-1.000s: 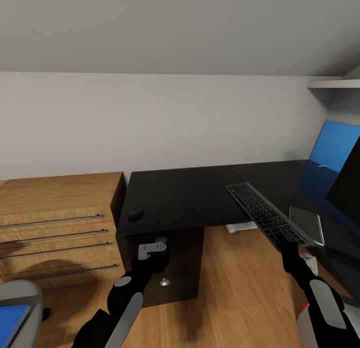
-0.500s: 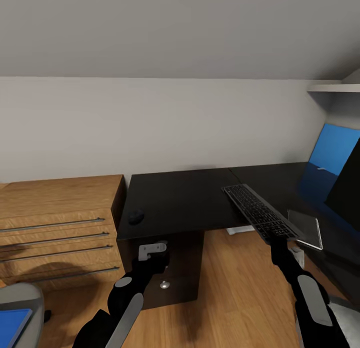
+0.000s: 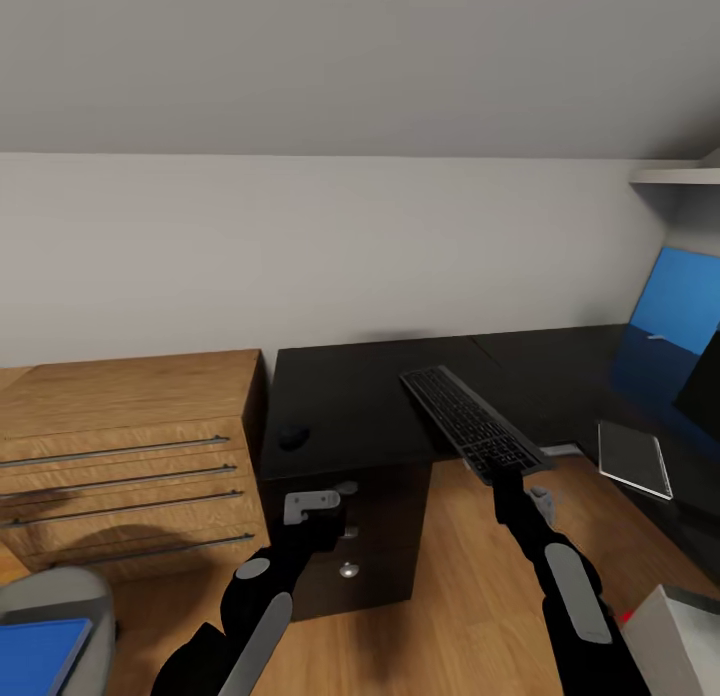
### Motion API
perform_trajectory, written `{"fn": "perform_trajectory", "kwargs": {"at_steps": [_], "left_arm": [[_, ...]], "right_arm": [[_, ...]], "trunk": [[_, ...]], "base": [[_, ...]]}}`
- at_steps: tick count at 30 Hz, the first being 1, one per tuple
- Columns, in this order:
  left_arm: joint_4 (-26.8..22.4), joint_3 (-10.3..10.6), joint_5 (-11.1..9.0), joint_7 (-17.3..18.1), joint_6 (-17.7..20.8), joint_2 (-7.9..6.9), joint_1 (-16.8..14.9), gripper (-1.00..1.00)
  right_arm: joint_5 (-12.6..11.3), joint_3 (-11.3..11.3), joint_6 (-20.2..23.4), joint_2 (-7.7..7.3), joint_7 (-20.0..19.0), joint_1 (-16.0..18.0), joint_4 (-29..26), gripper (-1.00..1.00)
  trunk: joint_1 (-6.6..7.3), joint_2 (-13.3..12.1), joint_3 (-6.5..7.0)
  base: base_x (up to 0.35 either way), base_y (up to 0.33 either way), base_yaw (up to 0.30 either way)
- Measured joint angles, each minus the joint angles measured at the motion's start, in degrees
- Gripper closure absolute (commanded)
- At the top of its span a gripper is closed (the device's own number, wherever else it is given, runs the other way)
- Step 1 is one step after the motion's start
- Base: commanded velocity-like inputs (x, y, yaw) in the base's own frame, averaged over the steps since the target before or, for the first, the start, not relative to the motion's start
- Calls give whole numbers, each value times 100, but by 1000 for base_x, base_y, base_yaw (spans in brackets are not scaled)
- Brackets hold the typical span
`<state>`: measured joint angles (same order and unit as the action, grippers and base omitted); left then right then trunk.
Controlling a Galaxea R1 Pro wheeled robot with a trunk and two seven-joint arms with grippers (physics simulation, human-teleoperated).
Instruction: In the bedroom, organize the workspace by keeping the computer under the desk, ensuring the monitor is on the desk, placing the keyboard on the desk next to the monitor, placing the mouse on the desk next to the keyboard, moving the folder from the swivel chair onto the desk next to the mouse, stacking the notebook on top of the folder with the pen on top of the notebook, and positioning the swivel chair next to the desk.
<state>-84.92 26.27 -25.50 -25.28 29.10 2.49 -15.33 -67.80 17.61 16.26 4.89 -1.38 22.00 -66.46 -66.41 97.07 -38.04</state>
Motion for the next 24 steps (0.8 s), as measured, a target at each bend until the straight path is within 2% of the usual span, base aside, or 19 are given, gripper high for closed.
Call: {"fn": "perform_trajectory", "kwargs": {"at_steps": [4, 6, 13, 18, 24], "left_arm": [[0, 0, -7, 0, 0, 0, 0, -100], [1, 0, -12, 0, -2, 0, -1, -100], [0, -2, -26, 1, 4, -1, 1, -100], [4, -3, -28, 1, 5, -1, 2, -100], [8, -4, -30, 1, 5, -1, 1, -100]], "right_arm": [[9, -28, -1, 84, 5, 0, 32, 100], [5, -166, -17, 135, 8, 0, 53, 100], [-13, -326, -30, 185, 9, 3, 120, 100], [-74, -627, -36, 204, 8, 4, 205, 100], [-77, -680, -18, 207, 25, 3, 196, 100]], "trunk": [[0, 0, 0], [0, 0, 2], [0, 0, 29], [0, 1, 54], [0, 1, 61]], "base": [[0, 276, 0], [0, 92, 17], [0, 22, 78], [0, 2, 91], [0, 0, 23]]}}
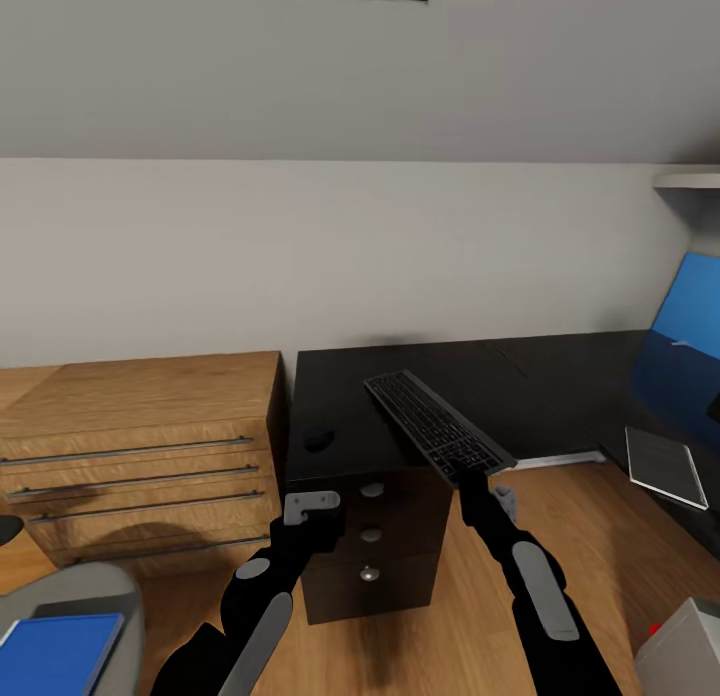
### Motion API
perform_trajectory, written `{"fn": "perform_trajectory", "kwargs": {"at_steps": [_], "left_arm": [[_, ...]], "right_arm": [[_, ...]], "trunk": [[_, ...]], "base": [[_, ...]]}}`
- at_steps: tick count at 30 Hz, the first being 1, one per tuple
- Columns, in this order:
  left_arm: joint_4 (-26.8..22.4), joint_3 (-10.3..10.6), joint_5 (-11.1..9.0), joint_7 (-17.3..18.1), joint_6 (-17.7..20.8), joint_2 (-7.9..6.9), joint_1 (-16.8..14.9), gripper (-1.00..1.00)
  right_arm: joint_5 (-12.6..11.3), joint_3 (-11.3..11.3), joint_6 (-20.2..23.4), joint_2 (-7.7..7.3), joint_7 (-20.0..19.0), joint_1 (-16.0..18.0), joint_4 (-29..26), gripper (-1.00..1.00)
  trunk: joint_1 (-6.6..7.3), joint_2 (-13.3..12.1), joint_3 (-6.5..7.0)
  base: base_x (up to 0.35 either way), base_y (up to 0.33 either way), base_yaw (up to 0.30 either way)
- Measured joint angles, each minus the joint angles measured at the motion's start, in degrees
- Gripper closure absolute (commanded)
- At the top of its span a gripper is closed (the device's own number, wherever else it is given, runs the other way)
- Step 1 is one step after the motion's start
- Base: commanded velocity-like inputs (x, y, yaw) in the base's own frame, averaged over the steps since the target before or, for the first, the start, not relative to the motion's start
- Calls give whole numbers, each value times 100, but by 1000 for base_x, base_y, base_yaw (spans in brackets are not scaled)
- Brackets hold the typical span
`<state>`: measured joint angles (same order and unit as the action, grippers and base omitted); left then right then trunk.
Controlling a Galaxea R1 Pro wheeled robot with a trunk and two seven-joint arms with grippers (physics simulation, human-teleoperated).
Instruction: In the bedroom, organize the workspace by keeping the computer under the desk, ensuring the monitor is on the desk, placing the keyboard on the desk next to the monitor, placing the mouse on the desk next to the keyboard, moving the folder from the swivel chair onto the desk next to the mouse, stacking the notebook on top of the folder with the pen on top of the notebook, and positioning the swivel chair next to the desk.
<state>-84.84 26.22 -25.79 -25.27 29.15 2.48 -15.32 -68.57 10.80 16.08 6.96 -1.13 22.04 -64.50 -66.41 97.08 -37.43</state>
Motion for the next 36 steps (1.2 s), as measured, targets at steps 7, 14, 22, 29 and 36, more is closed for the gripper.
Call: {"fn": "perform_trajectory", "kwargs": {"at_steps": [7, 14, 22, 29, 36], "left_arm": [[1, 2, 2, -5, -1, 2, -1, -100], [7, -2, -5, -4, 1, 32, 0, -100], [10, -2, -11, -1, 1, 31, 4, -100], [-5, -4, -15, 0, 1, 2, -1, -100], [-9, -4, -15, 0, 2, 0, 3, -100]], "right_arm": [[-16, -255, 12, 2, -11, 0, 37, 100], [-154, -235, 32, -49, -54, 0, 84, 100], [-638, -221, 11, -83, -136, 0, 230, 100], [-1063, -230, 14, -178, -178, 0, 329, 100], [-1479, -204, 4, -161, -81, 2, 341, 100]], "trunk": [[0, 0, 1], [0, -1, 2], [0, -1, 2], [0, -1, 2], [0, 0, 9]], "base": [[0, 0, 2], [0, 0, 0], [0, 0, 0], [0, 0, 0], [0, 0, 61]]}}
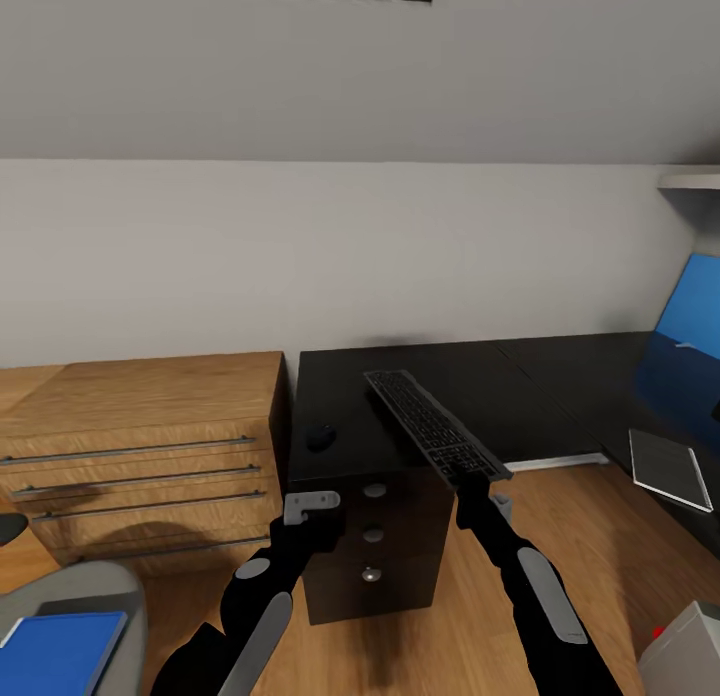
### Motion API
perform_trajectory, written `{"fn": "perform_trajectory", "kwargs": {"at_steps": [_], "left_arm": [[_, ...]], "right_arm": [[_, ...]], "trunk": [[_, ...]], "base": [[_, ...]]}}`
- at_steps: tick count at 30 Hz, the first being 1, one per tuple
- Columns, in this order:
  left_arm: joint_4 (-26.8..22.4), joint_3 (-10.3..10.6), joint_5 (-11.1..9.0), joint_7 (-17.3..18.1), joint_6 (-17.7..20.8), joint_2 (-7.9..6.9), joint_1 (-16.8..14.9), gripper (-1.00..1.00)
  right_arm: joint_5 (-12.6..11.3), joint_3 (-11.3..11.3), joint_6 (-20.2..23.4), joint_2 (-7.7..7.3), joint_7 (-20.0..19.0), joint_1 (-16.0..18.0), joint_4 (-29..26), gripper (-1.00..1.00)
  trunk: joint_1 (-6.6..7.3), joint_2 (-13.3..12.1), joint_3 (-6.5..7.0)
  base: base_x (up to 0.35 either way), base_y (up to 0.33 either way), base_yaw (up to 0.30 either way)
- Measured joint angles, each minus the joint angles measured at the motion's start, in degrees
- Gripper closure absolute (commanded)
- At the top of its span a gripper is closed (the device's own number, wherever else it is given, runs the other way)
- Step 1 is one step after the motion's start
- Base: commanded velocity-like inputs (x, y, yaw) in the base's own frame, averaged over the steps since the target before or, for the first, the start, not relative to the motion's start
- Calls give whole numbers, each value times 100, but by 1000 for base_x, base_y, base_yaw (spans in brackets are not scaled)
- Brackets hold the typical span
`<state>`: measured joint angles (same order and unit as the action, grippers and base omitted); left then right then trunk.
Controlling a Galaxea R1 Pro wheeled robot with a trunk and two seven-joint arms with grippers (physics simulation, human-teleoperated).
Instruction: In the bedroom, organize the workspace by keeping the computer under the desk, ensuring the monitor is on the desk, placing the keyboard on the desk next to the monitor, placing the mouse on the desk next to the keyboard, moving the folder from the swivel chair onto the desk next to the mouse, stacking the notebook on top of the folder with the pen on top of the notebook, and positioning the swivel chair next to the desk.
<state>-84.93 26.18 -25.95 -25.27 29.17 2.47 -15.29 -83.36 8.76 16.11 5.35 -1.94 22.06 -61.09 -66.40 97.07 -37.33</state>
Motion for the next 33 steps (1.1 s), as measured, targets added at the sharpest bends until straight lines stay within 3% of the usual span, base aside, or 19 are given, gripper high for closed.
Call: {"fn": "perform_trajectory", "kwargs": {"at_steps": [5, 13, 14, 15, 30, 31, 32, 33], "left_arm": [[0, -1, 0, -1, 0, 0, 0, -100], [1, -1, 5, 0, 0, 0, -2, -100], [0, -3, 6, 0, 0, 0, -1, -100], [1, -1, 6, 0, 0, 0, 0, -100], [1, 1, 9, 0, 0, 0, 0, -100], [1, 1, 9, 0, 0, 0, 1, -100], [1, 1, 9, 0, 0, 0, 2, -100], [1, 1, 9, 0, 0, 0, 3, -100]], "right_arm": [[-191, -6, 7, 3, 61, -1, 9, 100], [-181, -8, 17, -4, 64, -3, 13, 100], [1031, 3, 13, -6, -174, -1, -19, 100], [1381, -8, 14, -4, -221, -2, -49, 100], [1397, -14, 11, -2, -197, -2, -69, 100], [1397, -15, 12, 0, -182, -4, -82, -100], [1470, -19, 16, 0, 98, -6, 25, -100], [1469, -20, 17, 0, 111, -6, 55, -100]], "trunk": [[0, 0, 22], [0, 0, 31], [0, 0, 31], [0, 0, 31], [0, 0, 31], [0, 0, 31], [-1, -1, 31], [0, -1, 31]], "base": [[0, 0, 136], [0, 0, 30], [0, 0, 2], [0, 0, 1], [0, 0, 0], [0, 0, 0], [0, 0, 0], [0, 0, 0]]}}
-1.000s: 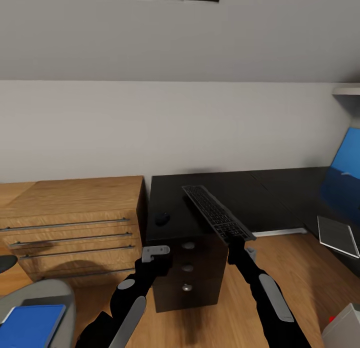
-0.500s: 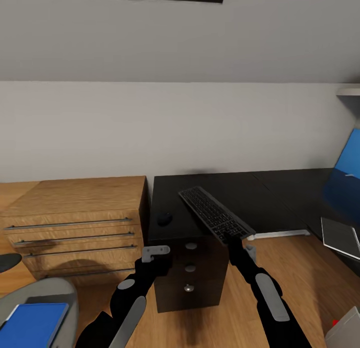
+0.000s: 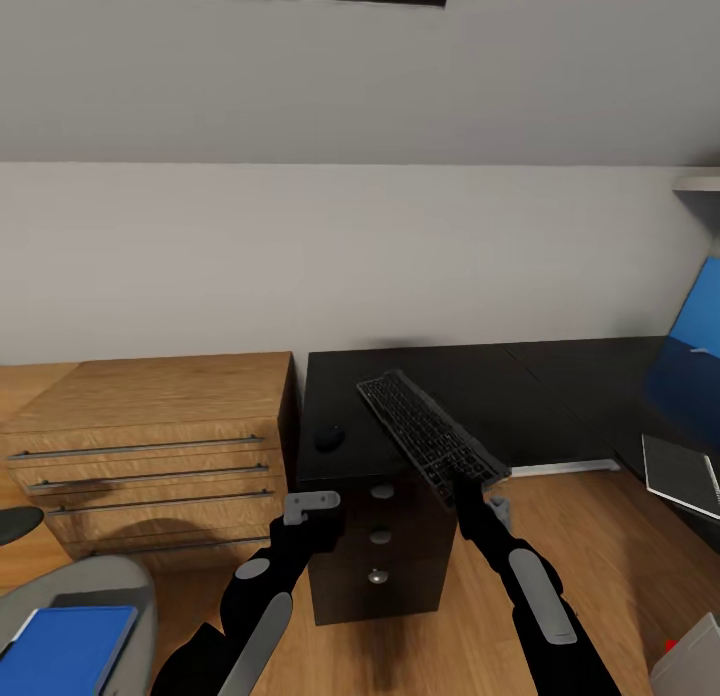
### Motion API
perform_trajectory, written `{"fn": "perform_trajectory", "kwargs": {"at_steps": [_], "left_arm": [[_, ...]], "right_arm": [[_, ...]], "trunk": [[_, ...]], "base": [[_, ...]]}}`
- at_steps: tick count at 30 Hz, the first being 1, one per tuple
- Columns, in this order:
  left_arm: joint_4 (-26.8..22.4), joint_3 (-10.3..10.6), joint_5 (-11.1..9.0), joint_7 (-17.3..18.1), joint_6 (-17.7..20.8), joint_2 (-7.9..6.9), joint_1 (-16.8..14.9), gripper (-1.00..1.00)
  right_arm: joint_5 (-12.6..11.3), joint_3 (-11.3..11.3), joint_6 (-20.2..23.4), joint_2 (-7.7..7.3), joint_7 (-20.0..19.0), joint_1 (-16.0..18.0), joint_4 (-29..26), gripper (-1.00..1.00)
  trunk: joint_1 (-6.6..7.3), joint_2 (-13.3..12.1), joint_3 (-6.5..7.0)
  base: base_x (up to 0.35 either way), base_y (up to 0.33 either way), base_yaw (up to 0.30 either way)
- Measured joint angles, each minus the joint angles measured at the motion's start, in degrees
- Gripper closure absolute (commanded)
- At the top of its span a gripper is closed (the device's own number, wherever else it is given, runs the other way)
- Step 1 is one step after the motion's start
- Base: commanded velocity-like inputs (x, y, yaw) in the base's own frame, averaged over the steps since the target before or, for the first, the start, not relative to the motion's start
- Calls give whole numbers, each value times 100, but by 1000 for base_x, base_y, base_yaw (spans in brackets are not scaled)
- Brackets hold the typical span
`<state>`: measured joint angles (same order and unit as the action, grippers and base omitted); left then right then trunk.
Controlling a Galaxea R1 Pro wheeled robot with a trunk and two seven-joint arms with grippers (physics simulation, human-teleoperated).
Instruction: In the bedroom, organize the workspace by keeping the computer under the desk, ensuring the monitor is on the desk, placing the keyboard on the desk next to the monitor, placing the mouse on the desk next to the keyboard, moving the folder from the swivel chair onto the desk next to the mouse, stacking the notebook on top of the folder with the pen on top of the notebook, and positioning the swivel chair next to the desk.
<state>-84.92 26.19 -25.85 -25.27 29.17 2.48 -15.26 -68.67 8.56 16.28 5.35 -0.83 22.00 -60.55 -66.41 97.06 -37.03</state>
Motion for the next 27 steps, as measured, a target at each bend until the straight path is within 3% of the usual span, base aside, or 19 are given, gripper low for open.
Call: {"fn": "perform_trajectory", "kwargs": {"at_steps": [10, 27], "left_arm": [[2, -2, -2, 0, 0, -14, -4, -100], [29, -2, -10, -6, -1, -9, -4, -100]], "right_arm": [[-3, -1, 2, -11, -12, 3, 35, -100], [3, 6, -3, -50, -25, 2, 128, -100]], "trunk": [[-2, 0, 0], [-3, 0, 0]], "base": [[-40, -15, 0], [-278, -158, 0]]}}
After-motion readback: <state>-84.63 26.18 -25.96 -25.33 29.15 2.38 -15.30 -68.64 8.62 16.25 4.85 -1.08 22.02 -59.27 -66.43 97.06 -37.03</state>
